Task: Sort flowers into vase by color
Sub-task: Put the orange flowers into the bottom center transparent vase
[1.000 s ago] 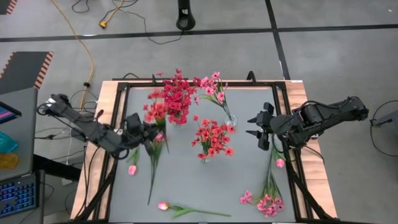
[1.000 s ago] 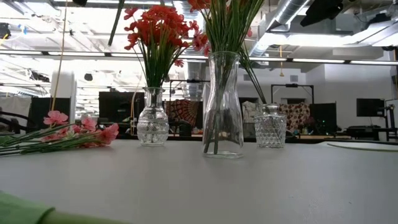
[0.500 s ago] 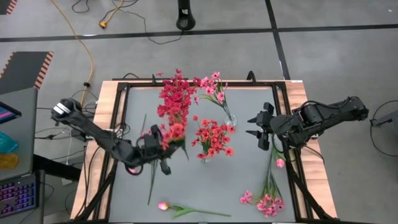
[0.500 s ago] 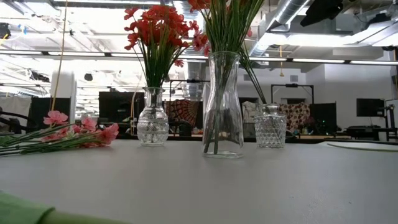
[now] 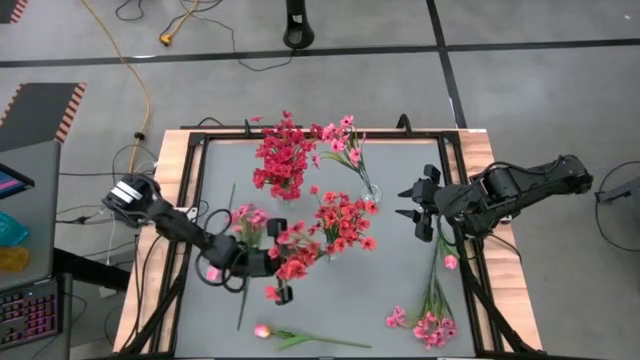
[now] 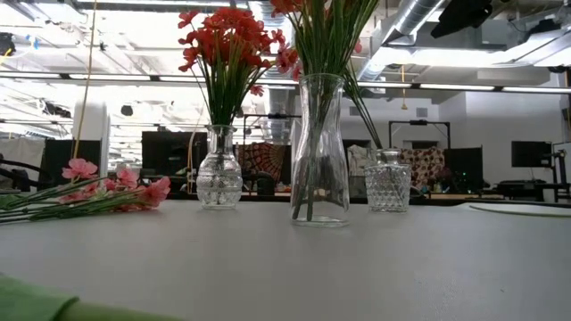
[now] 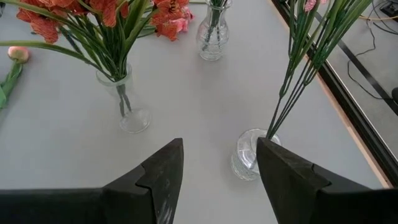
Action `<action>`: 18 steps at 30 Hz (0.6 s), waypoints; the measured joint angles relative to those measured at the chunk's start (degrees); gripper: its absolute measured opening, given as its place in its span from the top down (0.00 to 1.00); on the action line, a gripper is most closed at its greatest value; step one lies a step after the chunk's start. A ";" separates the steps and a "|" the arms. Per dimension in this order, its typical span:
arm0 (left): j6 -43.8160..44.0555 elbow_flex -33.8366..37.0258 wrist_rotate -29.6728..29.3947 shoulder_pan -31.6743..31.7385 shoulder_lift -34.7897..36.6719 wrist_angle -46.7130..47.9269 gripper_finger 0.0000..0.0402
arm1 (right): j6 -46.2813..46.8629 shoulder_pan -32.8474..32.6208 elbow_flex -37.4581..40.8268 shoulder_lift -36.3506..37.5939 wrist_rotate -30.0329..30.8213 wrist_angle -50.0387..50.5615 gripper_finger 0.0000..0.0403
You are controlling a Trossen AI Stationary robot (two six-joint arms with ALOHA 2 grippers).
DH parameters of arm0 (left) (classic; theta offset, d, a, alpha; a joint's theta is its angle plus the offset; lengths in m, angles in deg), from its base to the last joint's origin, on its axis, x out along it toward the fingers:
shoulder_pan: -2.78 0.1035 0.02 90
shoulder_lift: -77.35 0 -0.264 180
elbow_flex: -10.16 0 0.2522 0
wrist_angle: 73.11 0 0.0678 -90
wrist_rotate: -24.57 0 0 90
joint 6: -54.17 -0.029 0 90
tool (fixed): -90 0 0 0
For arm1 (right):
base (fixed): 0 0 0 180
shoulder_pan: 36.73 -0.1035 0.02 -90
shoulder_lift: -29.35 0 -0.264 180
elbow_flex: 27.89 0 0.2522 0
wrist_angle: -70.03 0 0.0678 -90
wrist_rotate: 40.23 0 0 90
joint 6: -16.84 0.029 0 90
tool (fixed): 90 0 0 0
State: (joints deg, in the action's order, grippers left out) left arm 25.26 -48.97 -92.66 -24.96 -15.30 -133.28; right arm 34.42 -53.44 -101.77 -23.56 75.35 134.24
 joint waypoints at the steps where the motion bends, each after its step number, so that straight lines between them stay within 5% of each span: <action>1: 0.01 0.00 0.17 0.59 -0.57 -0.19 1.00 | 0.00 0.00 0.00 0.00 0.00 0.00 0.43; 12: 6.65 -0.02 -0.42 3.81 -1.24 2.83 1.00 | 0.00 -0.01 0.00 0.00 0.00 0.01 0.43; 18: 15.08 -0.01 -6.81 4.16 -1.24 8.51 1.00 | -0.02 -0.01 0.00 0.00 0.00 0.02 0.43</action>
State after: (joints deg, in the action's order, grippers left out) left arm 40.34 -48.98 -99.47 -20.80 -16.54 -124.77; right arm 34.40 -53.45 -101.77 -23.56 75.35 134.27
